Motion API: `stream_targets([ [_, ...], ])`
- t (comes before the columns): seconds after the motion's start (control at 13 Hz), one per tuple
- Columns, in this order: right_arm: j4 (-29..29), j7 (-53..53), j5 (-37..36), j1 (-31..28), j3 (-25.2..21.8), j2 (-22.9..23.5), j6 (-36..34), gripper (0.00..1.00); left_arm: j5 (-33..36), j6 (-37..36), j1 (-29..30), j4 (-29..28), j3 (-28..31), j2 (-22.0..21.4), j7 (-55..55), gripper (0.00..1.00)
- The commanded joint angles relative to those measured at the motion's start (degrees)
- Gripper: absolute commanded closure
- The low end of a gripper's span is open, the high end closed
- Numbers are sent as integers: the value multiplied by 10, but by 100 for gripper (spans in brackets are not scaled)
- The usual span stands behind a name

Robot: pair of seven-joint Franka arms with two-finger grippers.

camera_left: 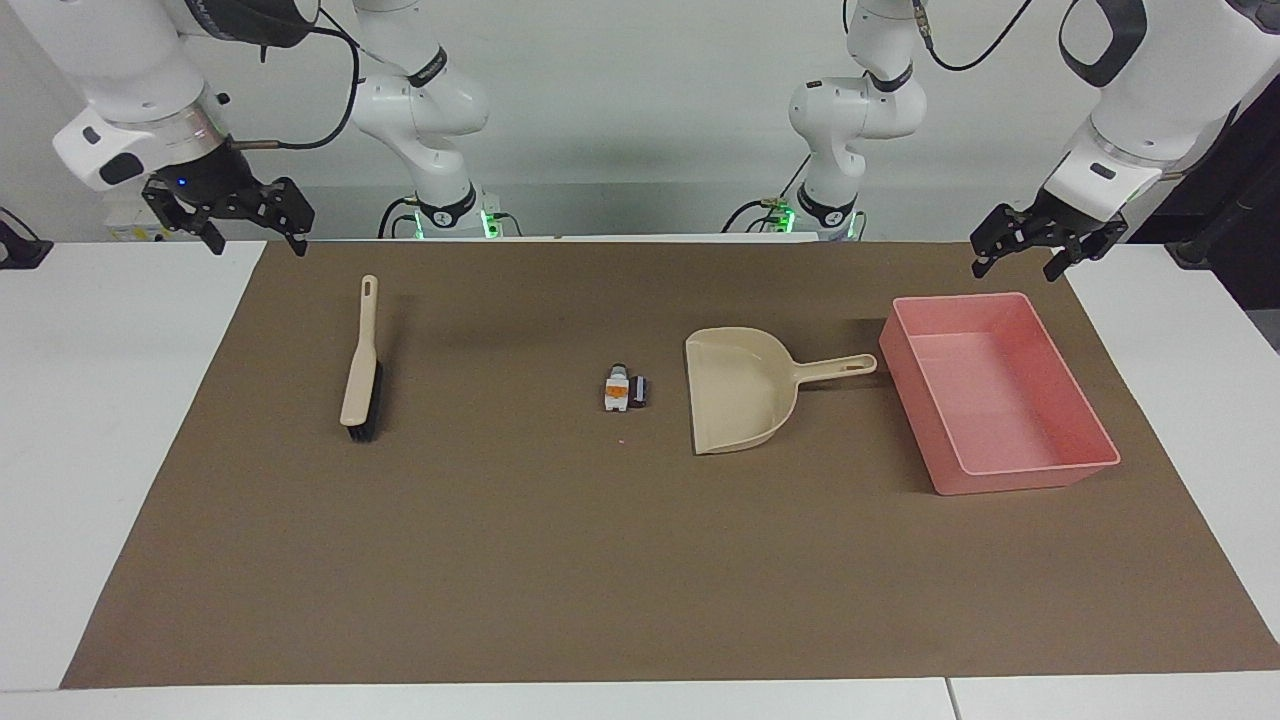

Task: Clean e-waste and dump in bin

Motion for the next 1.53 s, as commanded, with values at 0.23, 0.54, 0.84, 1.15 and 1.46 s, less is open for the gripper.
stream_targets([
  [0.23,-9,4,10,-2,1,-9,3,1,-2,4,7,-18,-5,-16,4,0],
  [0.54,-9,4,10,-2,1,-10,2,1,-2,4,7,-18,-5,-16,4,0],
  [0.84,-9,7,10,1,2,-10,2,1,-2,4,7,-18,-5,-16,4,0],
  [1.15,-21,7,10,2,1,-16,-3,1,-2,4,7,-18,-5,-16,4,0],
  [1.46,-64,5,37,-6,-2,-38,1,1,-2,4,7,-18,-5,-16,4,0],
])
